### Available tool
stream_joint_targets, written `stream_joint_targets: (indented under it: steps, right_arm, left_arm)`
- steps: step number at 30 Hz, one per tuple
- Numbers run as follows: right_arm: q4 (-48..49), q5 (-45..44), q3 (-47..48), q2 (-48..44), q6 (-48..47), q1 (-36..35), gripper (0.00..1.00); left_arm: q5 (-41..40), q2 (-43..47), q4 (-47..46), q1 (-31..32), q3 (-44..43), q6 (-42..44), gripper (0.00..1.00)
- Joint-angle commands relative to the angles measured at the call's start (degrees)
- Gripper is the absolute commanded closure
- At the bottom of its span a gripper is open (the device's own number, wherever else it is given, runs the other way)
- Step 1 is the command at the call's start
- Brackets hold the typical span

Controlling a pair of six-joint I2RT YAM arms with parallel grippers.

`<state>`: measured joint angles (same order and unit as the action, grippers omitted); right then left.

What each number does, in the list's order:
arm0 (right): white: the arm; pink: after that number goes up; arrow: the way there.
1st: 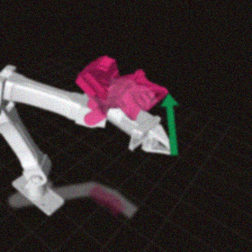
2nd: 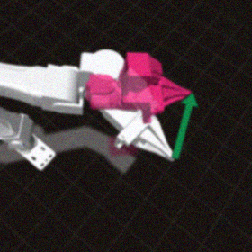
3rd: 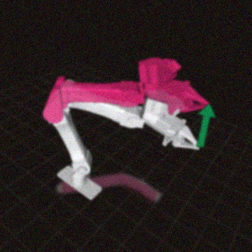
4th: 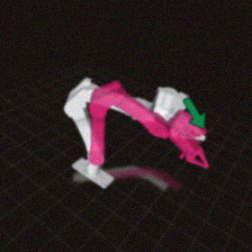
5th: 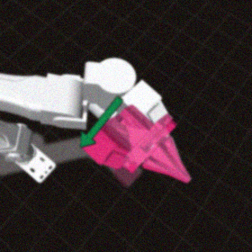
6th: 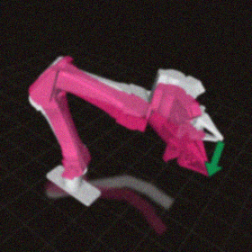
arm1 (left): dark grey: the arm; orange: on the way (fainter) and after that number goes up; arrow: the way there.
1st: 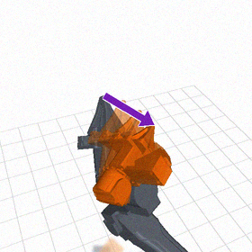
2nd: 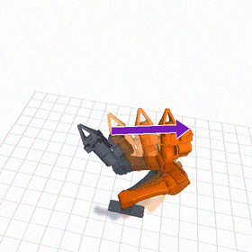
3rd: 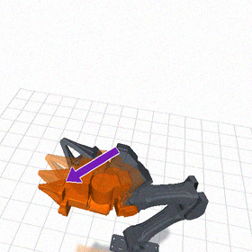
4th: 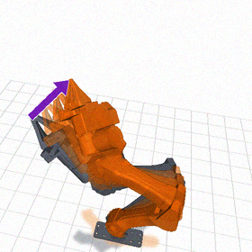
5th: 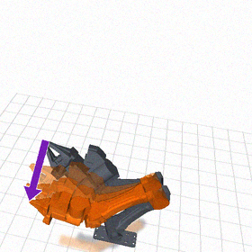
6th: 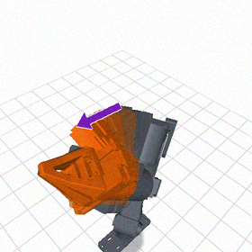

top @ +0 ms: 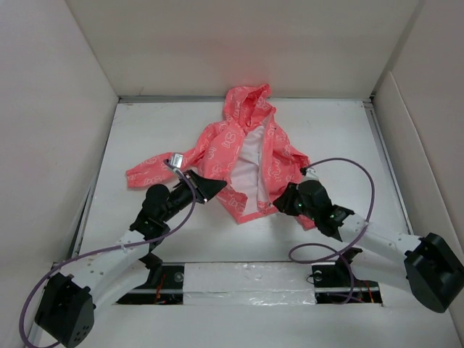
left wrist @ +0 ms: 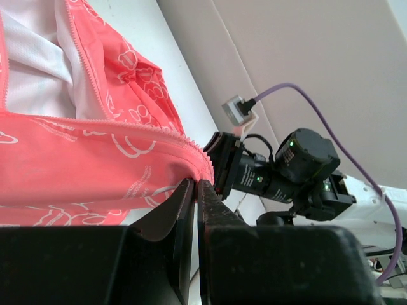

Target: Zip up the jacket

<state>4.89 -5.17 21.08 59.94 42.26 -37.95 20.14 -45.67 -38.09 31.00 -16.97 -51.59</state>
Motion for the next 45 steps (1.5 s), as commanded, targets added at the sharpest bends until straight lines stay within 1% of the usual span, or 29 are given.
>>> stream_joint_targets:
  steps: [1, 5, 7, 11, 13, 18, 21, 22, 23, 24, 25, 26, 27, 28, 29, 30, 32, 35, 36, 39, 40, 41, 42, 43, 45]
  right_arm:
    - [5.57, -0.99, 4.05, 2.54, -4.73, 0.34, 0.65]
    - [8.47, -0.28, 4.23, 5.27, -5.26, 0.34, 0.60]
    - [8.47, -0.28, 5.45, 6.84, -6.39, 0.34, 0.55]
    - [7.51, 0.24, 8.44, 10.80, -8.24, 0.34, 0.54]
    - [6.37, 0.60, 9.94, 12.65, -9.30, 0.34, 0.59]
    - [7.51, 1.56, 11.09, 14.76, -9.30, -0.19, 0.60]
    - [5.58, 2.35, 12.31, 15.90, -9.65, -0.71, 0.62]
    - [5.23, 2.44, 12.49, 16.08, -9.65, -0.72, 0.63]
    - [4.96, 2.44, 12.58, 16.26, -9.65, -1.41, 0.67]
    - [4.35, 1.57, 13.19, 16.69, -9.74, -1.42, 0.72]
    - [3.65, 0.52, 13.98, 17.05, -10.70, -2.90, 0.80]
    - [0.60, -0.88, 15.12, 17.40, -11.40, -3.87, 0.84]
    - [-1.35, -4.90, 16.61, 17.75, -12.19, -4.93, 0.85]
    - [-3.28, -6.94, 20.19, 19.14, -13.85, -5.89, 0.88]
    - [-7.57, -8.44, 22.14, 20.03, -14.74, -8.08, 0.88]
    - [-9.52, -11.76, 24.25, 21.17, -15.53, -9.32, 0.89]
    - [-12.87, -14.51, 29.51, 24.95, -17.20, -12.30, 0.89]
    - [-12.54, -13.38, 33.92, 30.83, -18.26, -13.02, 0.88]
    - [-12.01, -11.98, 34.63, 32.24, -18.35, -13.54, 0.87]
    - [-12.79, -11.27, 38.49, 37.52, -18.53, -13.55, 0.71]
    - [-13.06, -11.09, 39.12, 38.14, -18.53, -14.07, 0.55]
    - [-12.97, -10.92, 39.39, 38.32, -18.70, -14.08, 0.48]
    - [-12.54, -10.48, 38.87, 37.27, -18.79, -14.08, 0.42]
    - [-12.18, -10.48, 38.43, 36.31, -18.53, -14.08, 0.34]
    - [-11.57, -11.18, 37.11, 31.93, -17.74, -14.08, 0.29]
  left_arm:
    - [0.16, 2.07, -1.21, -0.42, -0.17, 2.37, 1.00]
    - [-1.24, 4.01, 1.87, -0.42, -0.61, 3.52, 1.00]
    - [-1.51, 4.19, 2.31, -0.42, -0.87, 3.95, 1.00]
    - [-1.33, 3.57, 2.40, -0.42, -0.96, 3.96, 1.00]
    - [-1.24, 3.66, 2.49, -0.42, -0.87, 4.04, 1.00]
    - [-1.51, 4.36, 3.46, -0.42, -0.87, 4.48, 1.00]
    - [-1.51, 4.80, 3.90, -0.42, -0.87, 4.75, 1.00]
    - [-1.51, 4.89, 4.07, -0.42, -0.78, 4.83, 1.00]
    - [-1.68, 4.98, 4.33, -0.42, -0.87, 4.92, 1.00]
    - [-1.68, 4.89, 4.42, -0.42, -0.87, 4.92, 1.00]
    - [-1.68, 4.89, 4.42, -0.42, -0.87, 5.01, 1.00]
    - [-1.68, 4.89, 4.25, -0.42, -0.87, 5.01, 1.00]
    - [-1.60, 4.89, 4.33, -0.42, -0.78, 5.01, 1.00]
    - [-1.60, 4.89, 4.34, -0.42, -0.69, 5.01, 1.00]
    - [-1.60, 4.98, 4.34, -0.42, -0.61, 4.92, 1.00]
    - [-1.68, 5.06, 4.34, -0.42, -0.43, 4.92, 1.00]
    - [-2.03, 5.68, 4.60, -0.42, 0.01, 4.92, 1.00]
    - [-3.00, 7.08, 6.52, -0.42, 0.01, 5.54, 1.00]
    - [-3.79, 7.52, 7.23, -0.42, -0.08, 5.71, 1.00]
    - [-5.63, 9.89, 10.74, -0.42, -0.60, 6.85, 1.00]
    - [-6.07, 11.20, 11.62, -0.42, -0.95, 7.55, 1.00]
    - [-6.51, 11.91, 13.28, -0.42, -1.22, 7.91, 1.00]
    - [-7.56, 12.53, 14.00, -0.42, -1.31, 8.26, 1.00]
    - [-8.01, 13.41, 14.87, -0.42, -1.83, 8.87, 1.00]
    - [-9.41, 14.03, 16.81, -0.42, -2.54, 9.67, 1.00]
